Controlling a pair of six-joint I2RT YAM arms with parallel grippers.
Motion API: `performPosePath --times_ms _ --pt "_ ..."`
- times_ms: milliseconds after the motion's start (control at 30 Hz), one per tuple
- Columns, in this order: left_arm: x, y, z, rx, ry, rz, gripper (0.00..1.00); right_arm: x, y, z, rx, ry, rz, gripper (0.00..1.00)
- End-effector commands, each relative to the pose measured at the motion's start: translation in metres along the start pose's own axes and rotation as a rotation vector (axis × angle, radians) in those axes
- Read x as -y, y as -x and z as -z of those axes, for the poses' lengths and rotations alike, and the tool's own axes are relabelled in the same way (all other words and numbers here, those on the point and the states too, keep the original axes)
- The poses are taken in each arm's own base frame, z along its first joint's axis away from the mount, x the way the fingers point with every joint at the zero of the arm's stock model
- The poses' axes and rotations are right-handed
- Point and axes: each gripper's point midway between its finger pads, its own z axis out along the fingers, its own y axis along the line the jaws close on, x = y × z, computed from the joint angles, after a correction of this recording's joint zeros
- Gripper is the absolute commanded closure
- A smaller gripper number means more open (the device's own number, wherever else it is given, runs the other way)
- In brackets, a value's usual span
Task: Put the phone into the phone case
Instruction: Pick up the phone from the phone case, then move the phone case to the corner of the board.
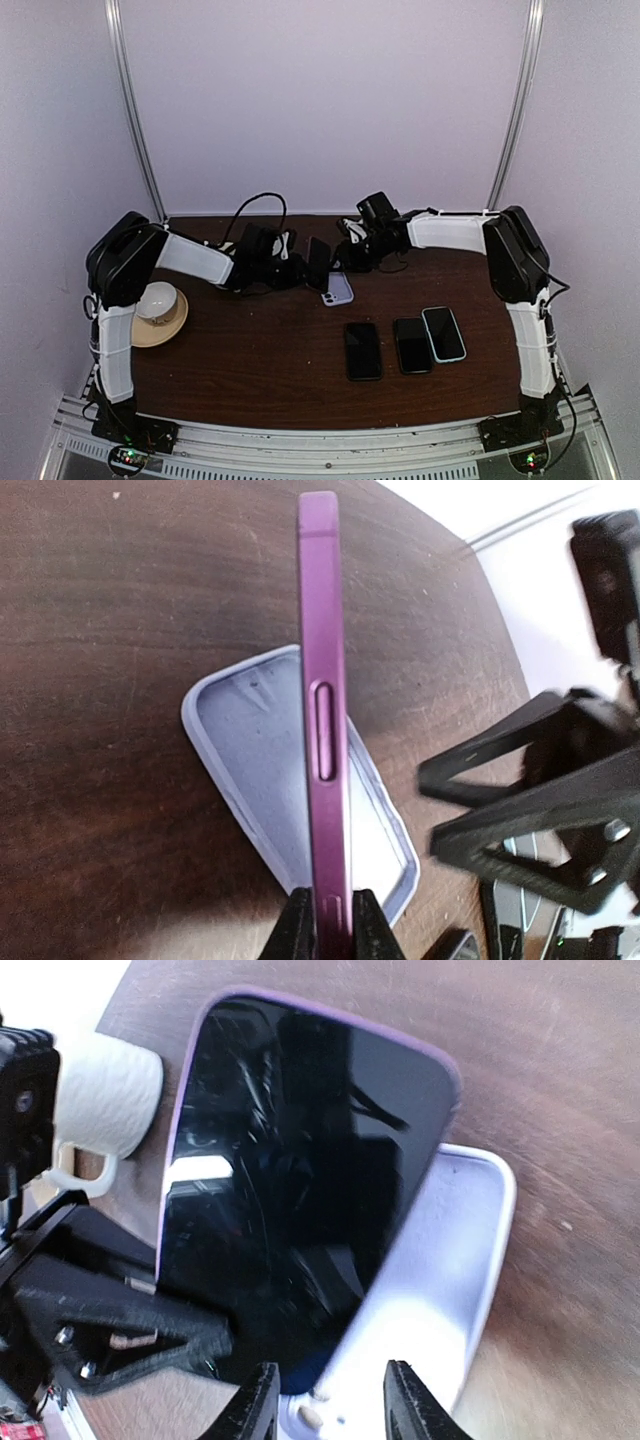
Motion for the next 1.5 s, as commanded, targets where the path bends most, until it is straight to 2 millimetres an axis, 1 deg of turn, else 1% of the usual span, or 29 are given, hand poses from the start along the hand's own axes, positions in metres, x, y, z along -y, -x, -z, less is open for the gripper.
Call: performPosePath --times_ms 0,100,200,233,333,400,500,567,633,700,800,867,967,1100,1133,1167,1267,1333,1367,1467 --pt "0.04 0.033 0.037 0.09 0.012 -0.218 1.0 -0.01 0.028 0.056 0.11 -0.106 0.08 0.6" --pt "0.052 0.041 0.058 0.112 0.067 -0.321 1.0 0.0 0.024 0.073 0.111 -0.192 0.081 0.58" --pt "0.063 0.045 0.082 0.125 0.105 -0.406 1.0 0.007 0.02 0.086 0.133 -0.252 0.074 0.57" --pt "0.07 0.049 0.094 0.144 0.117 -0.43 1.0 0.011 0.02 0.091 0.144 -0.282 0.069 0.57" --pt "0.079 0.052 0.125 0.184 0.157 -0.477 1.0 0.028 0.018 0.096 0.14 -0.386 0.049 0.57" --pt "0.081 0.049 0.148 0.188 0.191 -0.491 1.0 0.034 0.017 0.097 0.123 -0.436 0.041 0.57" --pt "0.086 0.047 0.186 0.203 0.234 -0.531 1.0 0.034 0.014 0.089 0.111 -0.492 0.048 0.57" --pt "0.084 0.047 0.211 0.215 0.289 -0.558 1.0 0.03 0.016 0.082 0.106 -0.509 0.053 0.57" --pt "0.085 0.044 0.234 0.215 0.321 -0.594 1.0 0.031 0.013 0.069 0.081 -0.529 0.057 0.56" --pt "0.083 0.037 0.253 0.208 0.343 -0.619 1.0 0.029 0.01 0.054 0.05 -0.525 0.056 0.54" --pt "0.087 0.029 0.274 0.215 0.333 -0.652 1.0 0.028 0.004 0.031 0.004 -0.517 0.054 0.53" --pt "0.087 0.022 0.28 0.209 0.317 -0.662 1.0 0.033 -0.004 0.02 -0.031 -0.531 0.046 0.52" --pt "0.09 0.017 0.285 0.214 0.292 -0.669 1.0 0.044 -0.018 0.008 -0.074 -0.547 0.026 0.52" --pt "0.091 0.013 0.282 0.206 0.272 -0.685 1.0 0.057 -0.037 -0.005 -0.134 -0.57 0.015 0.52" --pt "0.09 0.012 0.28 0.201 0.267 -0.685 1.0 0.06 -0.041 -0.007 -0.149 -0.577 0.014 0.54" --pt "0.089 0.011 0.279 0.198 0.266 -0.684 1.0 0.06 -0.046 -0.009 -0.166 -0.569 0.013 0.59" --pt "0.086 0.004 0.274 0.177 0.248 -0.668 1.0 0.053 -0.055 -0.013 -0.204 -0.51 0.022 0.83" --pt "0.086 0.002 0.274 0.176 0.237 -0.662 1.0 0.041 -0.056 -0.009 -0.208 -0.466 0.063 0.95" --pt "0.087 0.002 0.275 0.182 0.235 -0.661 1.0 0.032 -0.053 -0.005 -0.201 -0.44 0.102 0.99" --pt "0.088 0.004 0.278 0.195 0.241 -0.666 1.0 -0.001 -0.054 0.006 -0.209 -0.351 0.244 1.0"
